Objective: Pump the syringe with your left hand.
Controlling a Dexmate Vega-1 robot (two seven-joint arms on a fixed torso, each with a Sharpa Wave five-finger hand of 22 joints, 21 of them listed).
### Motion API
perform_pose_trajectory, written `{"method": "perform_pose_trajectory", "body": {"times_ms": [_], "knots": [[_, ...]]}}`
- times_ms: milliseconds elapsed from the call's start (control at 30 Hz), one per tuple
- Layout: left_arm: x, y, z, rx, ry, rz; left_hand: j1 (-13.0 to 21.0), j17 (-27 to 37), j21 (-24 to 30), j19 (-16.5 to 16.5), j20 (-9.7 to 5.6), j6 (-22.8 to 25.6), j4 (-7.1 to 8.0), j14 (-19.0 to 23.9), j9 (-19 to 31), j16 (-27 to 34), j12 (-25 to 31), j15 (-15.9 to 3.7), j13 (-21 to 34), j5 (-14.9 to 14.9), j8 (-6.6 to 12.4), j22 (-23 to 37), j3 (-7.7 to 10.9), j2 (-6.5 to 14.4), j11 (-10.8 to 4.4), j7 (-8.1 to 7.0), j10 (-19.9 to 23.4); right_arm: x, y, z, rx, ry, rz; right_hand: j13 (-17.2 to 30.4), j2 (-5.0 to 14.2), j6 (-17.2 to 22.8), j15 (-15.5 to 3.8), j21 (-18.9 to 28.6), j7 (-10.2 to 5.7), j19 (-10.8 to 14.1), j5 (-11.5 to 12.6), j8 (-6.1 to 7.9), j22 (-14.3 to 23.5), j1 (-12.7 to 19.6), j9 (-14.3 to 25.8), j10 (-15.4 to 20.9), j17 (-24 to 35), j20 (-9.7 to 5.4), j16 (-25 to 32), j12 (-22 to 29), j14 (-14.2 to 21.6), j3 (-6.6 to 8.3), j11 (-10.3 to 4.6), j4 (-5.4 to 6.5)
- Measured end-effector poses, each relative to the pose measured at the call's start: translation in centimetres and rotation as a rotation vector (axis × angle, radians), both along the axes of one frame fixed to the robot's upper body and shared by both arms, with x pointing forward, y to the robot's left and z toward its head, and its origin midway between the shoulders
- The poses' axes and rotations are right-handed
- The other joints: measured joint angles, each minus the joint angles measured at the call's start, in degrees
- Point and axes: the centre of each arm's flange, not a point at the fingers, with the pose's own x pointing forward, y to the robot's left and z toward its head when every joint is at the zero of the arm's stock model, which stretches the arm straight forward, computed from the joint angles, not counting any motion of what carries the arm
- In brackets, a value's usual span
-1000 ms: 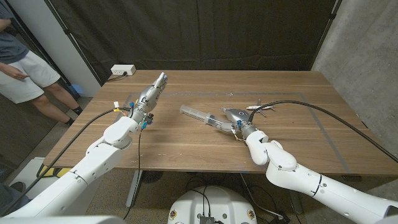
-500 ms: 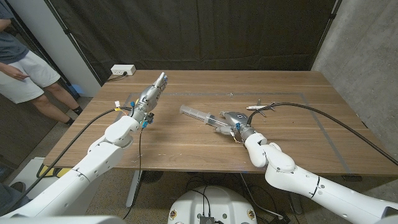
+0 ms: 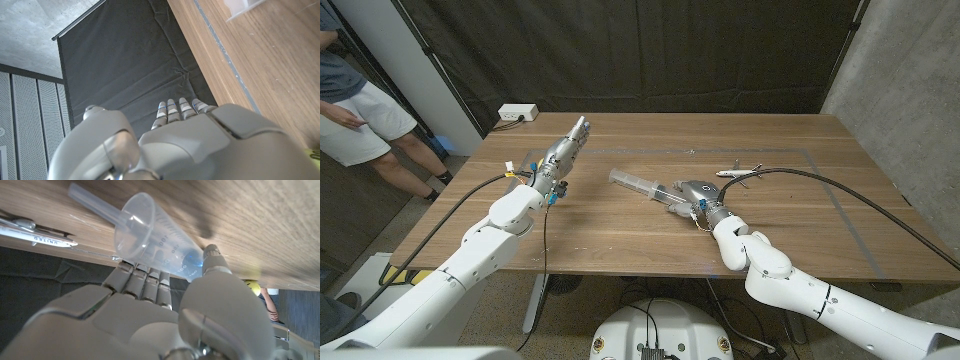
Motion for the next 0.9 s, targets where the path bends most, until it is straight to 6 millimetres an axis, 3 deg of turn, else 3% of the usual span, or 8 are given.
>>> {"method": "perform_pose_trajectory", "body": {"times_ms": [133,367,400,500,600,733,900], "knots": [[0.1,0.0,-0.1,-0.002,0.003,0.000,-0.01,0.00,0.00,0.00,0.00,0.00,0.00,0.00,0.00,0.00,0.00,0.00,0.00,0.00,0.00,0.00,0.00,0.01,0.00,0.00,0.00,0.2,0.1,0.0,0.000,-0.004,-0.005,-0.14,0.39,4.98,-0.57,2.13,-1.92,0.81,-0.16,1.16,0.00,0.39,0.00,5.23,-0.04,0.00,0.59,1.39,5.41,0.06,-1.09,0.25],[0.1,0.0,-0.3,-0.012,0.009,0.000,-0.47,0.00,0.00,0.00,0.00,0.00,0.01,0.00,0.00,0.00,0.00,0.00,0.00,0.00,0.00,0.00,-0.01,0.47,0.00,0.00,0.00,0.6,0.3,0.1,-0.009,-0.007,-0.016,-0.18,0.99,11.31,-2.18,4.11,-4.56,4.60,-0.54,2.18,0.03,2.44,-0.05,12.00,-0.05,-0.52,0.86,2.44,11.58,0.25,-2.48,0.06],[0.1,0.0,-0.4,-0.012,0.010,0.000,-0.47,0.00,0.00,0.00,0.00,0.00,0.17,0.00,0.00,0.00,0.00,0.00,0.00,0.00,0.00,0.00,-0.16,0.47,0.00,0.00,0.00,0.7,0.4,0.1,-0.010,-0.007,-0.016,-0.18,1.17,11.87,-2.43,4.29,-4.58,5.39,-0.77,2.35,0.04,2.84,-0.05,12.76,-0.05,-1.30,0.86,2.44,12.29,0.43,-2.72,-0.05],[0.1,0.1,-0.5,-0.015,0.012,0.003,-0.46,0.00,0.00,0.00,0.00,0.00,0.24,0.00,0.00,0.00,0.00,0.00,0.00,0.00,0.00,0.00,-0.24,0.46,0.00,0.00,0.00,0.8,0.4,0.0,-0.015,-0.006,-0.019,-0.38,1.49,13.01,-3.26,5.47,-4.22,7.91,-0.98,2.77,0.03,5.23,-0.05,14.74,0.15,-1.51,1.18,2.20,14.75,1.85,-3.11,-0.55],[0.1,0.1,-0.5,-0.019,0.012,0.006,-0.46,0.00,0.00,0.00,0.00,0.00,0.24,0.00,0.00,0.00,0.00,0.00,0.00,0.00,0.00,0.00,-0.24,0.46,0.00,0.00,0.00,1.0,0.6,-0.1,-0.020,-0.004,-0.019,-0.36,0.30,14.82,-3.85,6.47,-3.99,11.09,-1.70,3.35,0.11,6.56,0.25,16.08,0.35,-2.27,0.77,2.13,16.95,3.12,-3.20,-1.34],[0.0,0.1,-0.5,-0.021,0.011,0.006,-0.46,0.00,0.00,0.00,0.00,0.00,0.24,0.00,0.00,0.00,0.00,0.00,0.00,-0.30,0.00,0.00,-0.24,0.46,0.00,0.00,0.00,1.1,0.7,-0.1,-0.021,-0.008,-0.010,-0.28,-0.49,16.61,-4.64,8.45,-2.47,12.36,-2.38,4.67,2.79,7.34,0.87,18.46,0.78,-3.18,0.63,2.16,19.96,3.27,-3.15,-1.49],[-0.2,0.2,-0.4,-0.024,0.009,0.010,-0.46,0.00,0.00,0.00,0.00,0.21,0.24,0.00,0.00,0.00,0.00,0.00,0.00,-0.29,0.00,0.00,-0.24,0.46,0.00,-0.21,-0.01,1.1,0.9,0.0,-0.011,-0.028,0.022,-0.23,-0.97,17.67,-5.48,10.81,-1.74,13.72,-2.59,4.78,3.80,7.82,2.16,20.70,1.22,-3.70,1.50,2.47,22.69,3.27,-2.56,-1.49]]}}
